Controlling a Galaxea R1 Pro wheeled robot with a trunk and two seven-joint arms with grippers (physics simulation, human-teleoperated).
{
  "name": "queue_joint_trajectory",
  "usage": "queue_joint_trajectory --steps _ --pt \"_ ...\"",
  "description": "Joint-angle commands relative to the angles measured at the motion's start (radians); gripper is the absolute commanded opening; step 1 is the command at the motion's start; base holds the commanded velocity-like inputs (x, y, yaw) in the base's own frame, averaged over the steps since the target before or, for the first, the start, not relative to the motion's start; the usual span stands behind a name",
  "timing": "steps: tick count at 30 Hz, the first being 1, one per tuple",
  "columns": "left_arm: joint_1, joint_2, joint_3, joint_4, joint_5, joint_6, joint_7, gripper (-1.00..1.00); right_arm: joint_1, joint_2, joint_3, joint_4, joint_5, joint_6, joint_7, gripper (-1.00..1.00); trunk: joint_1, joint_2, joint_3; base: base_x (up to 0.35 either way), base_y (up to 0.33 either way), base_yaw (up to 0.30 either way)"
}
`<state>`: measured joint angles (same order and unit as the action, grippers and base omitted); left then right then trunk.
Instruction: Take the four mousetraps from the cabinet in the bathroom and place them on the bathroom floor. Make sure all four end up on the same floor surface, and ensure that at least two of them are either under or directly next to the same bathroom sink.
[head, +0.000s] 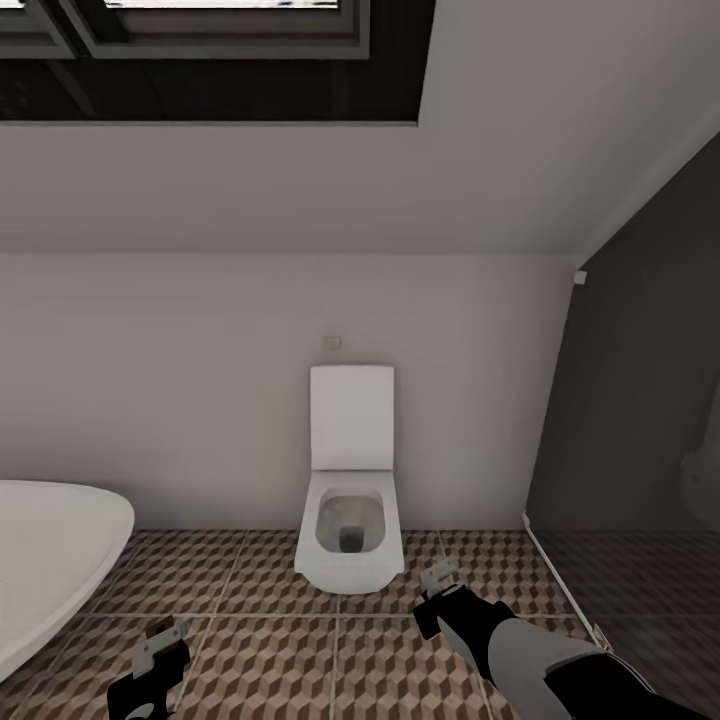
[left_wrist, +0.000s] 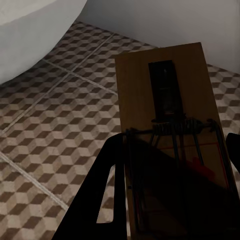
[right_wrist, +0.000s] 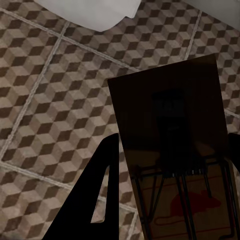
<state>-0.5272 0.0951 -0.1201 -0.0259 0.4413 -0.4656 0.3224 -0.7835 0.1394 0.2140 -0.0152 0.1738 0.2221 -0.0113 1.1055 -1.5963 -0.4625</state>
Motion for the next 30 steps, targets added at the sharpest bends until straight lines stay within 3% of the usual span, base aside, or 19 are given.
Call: queue_joint_trajectory --steps 1,14,30 --pt "-0.001 0.0 -0.009 0.0 0.004 -0.001 0.008 -1.0 0.0 0.0 0.001 -0.002 0.007 0.006 0.002 -1.0 0.0 -0.001 -0.001 0.0 0.0 0.021" --pt "-0.001 -0.001 -0.009 0.0 0.003 0.001 0.007 -1.0 0.0 0.0 0.002 -0.002 0.008 0.006 0.002 -1.0 0.0 -0.001 -0.001 0.012 0.0 0.02" --pt "-0.001 0.001 -0.009 0.0 -0.002 0.033 0.007 -1.0 0.0 0.0 0.001 -0.002 0.008 0.005 0.002 -1.0 0.0 -0.001 -0.001 0.286 0.0 0.0"
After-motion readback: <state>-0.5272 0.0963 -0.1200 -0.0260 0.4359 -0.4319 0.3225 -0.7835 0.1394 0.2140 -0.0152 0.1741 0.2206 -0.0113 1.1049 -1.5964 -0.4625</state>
